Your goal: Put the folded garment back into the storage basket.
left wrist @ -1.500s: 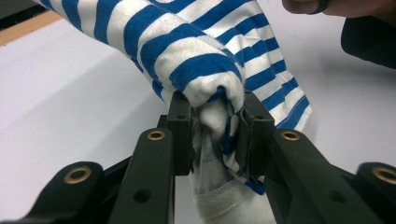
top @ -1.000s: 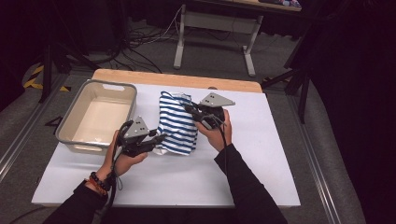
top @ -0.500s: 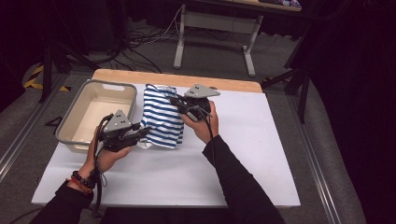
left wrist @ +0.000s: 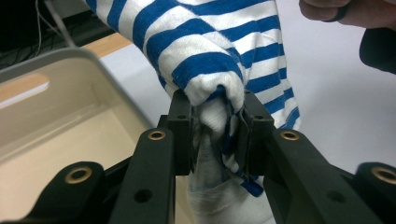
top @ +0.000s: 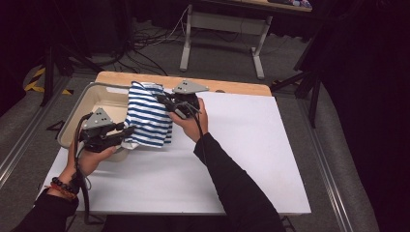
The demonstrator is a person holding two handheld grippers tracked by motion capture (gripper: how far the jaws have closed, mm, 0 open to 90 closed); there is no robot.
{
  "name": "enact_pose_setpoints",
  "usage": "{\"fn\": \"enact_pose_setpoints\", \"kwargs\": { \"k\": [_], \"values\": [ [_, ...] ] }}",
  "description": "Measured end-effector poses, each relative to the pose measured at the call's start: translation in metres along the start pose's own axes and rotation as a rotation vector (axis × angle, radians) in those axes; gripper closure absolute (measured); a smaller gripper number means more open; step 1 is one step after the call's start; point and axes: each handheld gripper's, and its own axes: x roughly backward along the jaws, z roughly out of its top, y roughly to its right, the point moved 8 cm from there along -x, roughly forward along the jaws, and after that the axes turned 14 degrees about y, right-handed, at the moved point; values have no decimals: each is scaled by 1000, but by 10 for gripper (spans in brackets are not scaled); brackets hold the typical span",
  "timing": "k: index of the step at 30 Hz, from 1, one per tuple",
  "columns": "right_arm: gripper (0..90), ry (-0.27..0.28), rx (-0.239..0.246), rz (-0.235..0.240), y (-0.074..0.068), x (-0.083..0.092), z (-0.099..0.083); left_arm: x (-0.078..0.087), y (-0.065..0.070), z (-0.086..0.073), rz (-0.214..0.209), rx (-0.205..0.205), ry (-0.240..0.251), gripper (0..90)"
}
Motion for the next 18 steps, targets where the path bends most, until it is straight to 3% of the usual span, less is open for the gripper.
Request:
{"fn": "enact_pose_setpoints", "kwargs": {
  "k": [8,11,14,18],
  "values": [
    [808,2,26,23,-12,-27,2,15,-22,-4,36,36,-22,714],
    [809,13,22,24,-13,-36,3,21,-34,0,61,41,-36,715],
    [808,21,-25,40,-14,-44,4,24,-39,0,73,39,-46,714],
    [808,22,-13,50,-18,-55,3,31,-48,-2,102,43,-74,714]
  ]
}}
